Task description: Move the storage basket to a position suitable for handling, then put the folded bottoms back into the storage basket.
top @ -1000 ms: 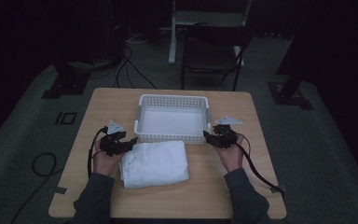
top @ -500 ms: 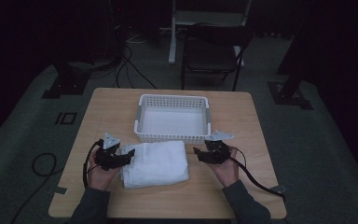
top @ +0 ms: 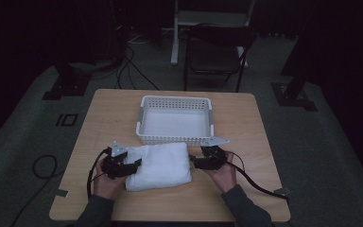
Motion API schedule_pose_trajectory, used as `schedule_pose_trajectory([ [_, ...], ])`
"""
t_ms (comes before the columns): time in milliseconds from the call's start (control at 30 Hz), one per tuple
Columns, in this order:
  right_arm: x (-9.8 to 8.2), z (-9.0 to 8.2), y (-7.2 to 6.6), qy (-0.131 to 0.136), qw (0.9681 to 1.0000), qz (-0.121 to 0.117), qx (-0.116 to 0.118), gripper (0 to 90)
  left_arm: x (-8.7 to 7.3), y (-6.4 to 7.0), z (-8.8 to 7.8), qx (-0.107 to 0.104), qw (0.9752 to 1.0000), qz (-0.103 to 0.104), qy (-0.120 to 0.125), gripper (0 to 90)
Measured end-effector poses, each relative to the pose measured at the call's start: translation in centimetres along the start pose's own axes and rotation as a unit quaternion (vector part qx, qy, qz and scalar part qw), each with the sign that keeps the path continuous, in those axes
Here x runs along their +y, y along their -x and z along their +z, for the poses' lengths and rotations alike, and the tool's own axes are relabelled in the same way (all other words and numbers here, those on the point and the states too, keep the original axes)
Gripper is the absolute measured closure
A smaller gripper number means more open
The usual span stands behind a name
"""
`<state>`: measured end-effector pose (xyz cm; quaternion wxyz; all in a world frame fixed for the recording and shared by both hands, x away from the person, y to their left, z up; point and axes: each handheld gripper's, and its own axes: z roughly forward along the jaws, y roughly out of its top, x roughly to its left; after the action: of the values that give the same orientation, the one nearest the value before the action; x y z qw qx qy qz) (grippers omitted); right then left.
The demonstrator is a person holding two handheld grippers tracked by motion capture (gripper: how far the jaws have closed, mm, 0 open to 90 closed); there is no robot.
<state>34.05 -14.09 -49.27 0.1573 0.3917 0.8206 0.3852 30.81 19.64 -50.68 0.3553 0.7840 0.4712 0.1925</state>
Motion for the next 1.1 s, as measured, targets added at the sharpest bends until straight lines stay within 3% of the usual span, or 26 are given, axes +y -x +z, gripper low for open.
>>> schedule_pose_trajectory([
  [133, -0.1, -0.1, -0.2, -0.002, 1.0000, -0.003, 0.005, 35.1, 0.1, 1.0, 0.9, 0.001, 0.9999, 0.017, -0.001, 32.9],
  [433, -0.6, 0.5, -0.5, -0.018, 0.9998, -0.008, 0.005, 34.1, 0.4, 1.4, 1.8, -0.014, 0.9998, 0.011, 0.007, 34.6],
  [600, -0.8, 0.8, -0.6, -0.020, 0.9997, -0.006, 0.008, 34.2, 0.8, 2.0, 2.6, -0.033, 0.9993, 0.010, 0.015, 35.4],
  [767, -1.0, 0.8, -0.5, -0.026, 0.9996, -0.004, 0.005, 34.2, 1.1, 2.6, 3.1, -0.034, 0.9992, 0.014, 0.016, 35.5],
  [900, -1.7, 1.2, 0.6, -0.036, 0.9992, 0.016, 0.001, 34.1, 2.2, 3.9, 4.2, -0.032, 0.9988, 0.035, 0.013, 35.7],
  [1100, -2.4, 0.6, 2.3, -0.039, 0.9983, 0.041, -0.017, 34.2, 3.1, 5.4, 5.5, -0.039, 0.9981, 0.045, 0.020, 36.5],
])
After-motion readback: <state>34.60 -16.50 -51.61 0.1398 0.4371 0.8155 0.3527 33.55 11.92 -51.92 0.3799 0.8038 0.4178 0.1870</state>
